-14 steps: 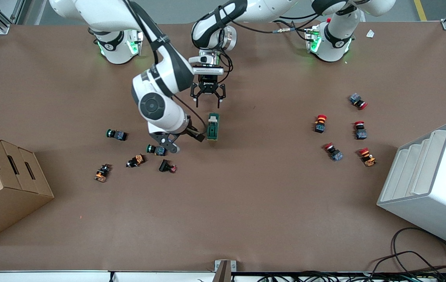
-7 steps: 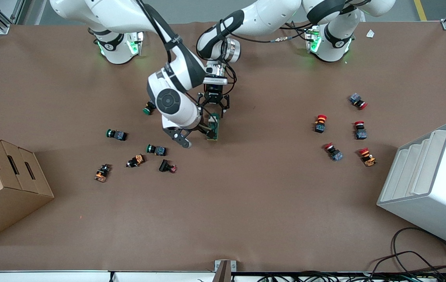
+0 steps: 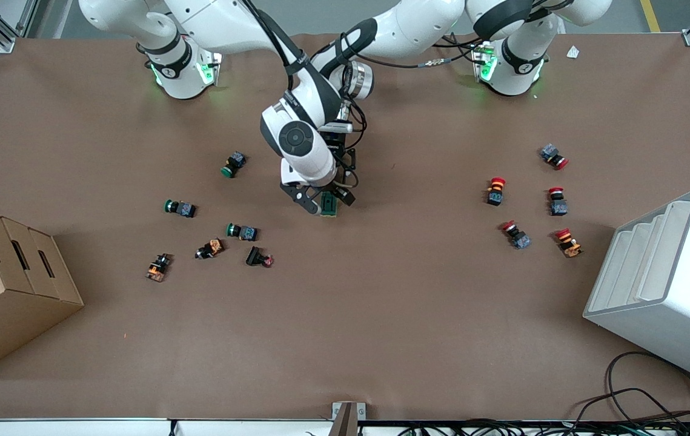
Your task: Close load switch with both arms
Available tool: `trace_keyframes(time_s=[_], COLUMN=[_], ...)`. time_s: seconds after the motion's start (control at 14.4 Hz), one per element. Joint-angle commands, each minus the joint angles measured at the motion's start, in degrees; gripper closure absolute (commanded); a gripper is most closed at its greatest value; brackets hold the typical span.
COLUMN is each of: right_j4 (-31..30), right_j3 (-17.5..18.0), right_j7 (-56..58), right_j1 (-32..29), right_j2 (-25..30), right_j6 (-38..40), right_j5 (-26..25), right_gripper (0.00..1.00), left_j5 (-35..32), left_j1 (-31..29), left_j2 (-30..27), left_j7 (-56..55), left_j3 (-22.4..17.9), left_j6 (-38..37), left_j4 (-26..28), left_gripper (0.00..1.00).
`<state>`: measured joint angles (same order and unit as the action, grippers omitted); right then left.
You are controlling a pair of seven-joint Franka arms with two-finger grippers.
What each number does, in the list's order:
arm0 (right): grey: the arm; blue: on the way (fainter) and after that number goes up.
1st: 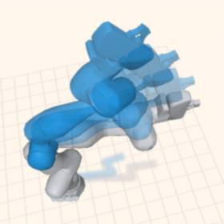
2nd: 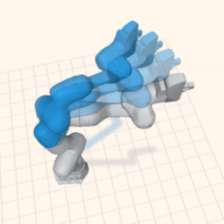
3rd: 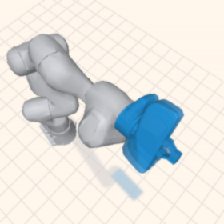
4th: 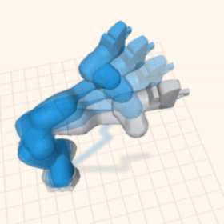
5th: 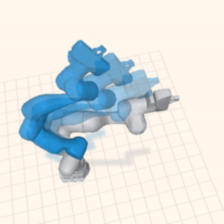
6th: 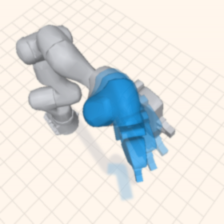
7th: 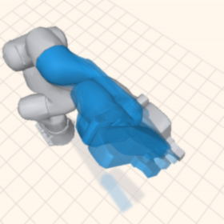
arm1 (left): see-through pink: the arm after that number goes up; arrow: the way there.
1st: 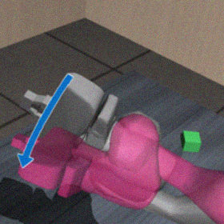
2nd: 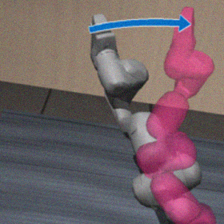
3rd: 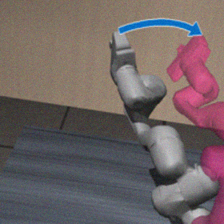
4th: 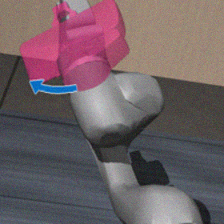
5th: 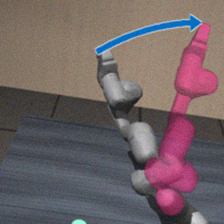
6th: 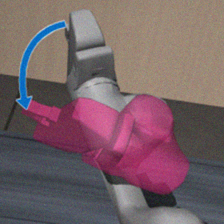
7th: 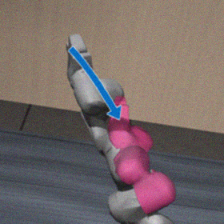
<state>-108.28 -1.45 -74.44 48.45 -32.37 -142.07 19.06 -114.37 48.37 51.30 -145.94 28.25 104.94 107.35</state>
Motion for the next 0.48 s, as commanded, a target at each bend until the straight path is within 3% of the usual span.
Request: trace_keyframes(time_s=[0.0,0.42], right_j4=[-2.46,-2.29], right_j3=[-0.66,-0.57], right_j7=[-0.18,-0.36], right_j1=[1.03,2.44], right_j2=[1.17,1.17], right_j6=[-1.11,-2.85], right_j5=[1.33,5.55], right_gripper=[0.0,0.0], left_j5=[-1.12,-1.21], left_j1=[1.2,1.38], left_j2=[0.82,1.43], left_j7=[-1.02,0.57], left_j3=[-0.48,-0.57], left_j6=[-1.75,-1.75], left_j4=[-0.3,-0.39], left_gripper=[0.01,0.01])
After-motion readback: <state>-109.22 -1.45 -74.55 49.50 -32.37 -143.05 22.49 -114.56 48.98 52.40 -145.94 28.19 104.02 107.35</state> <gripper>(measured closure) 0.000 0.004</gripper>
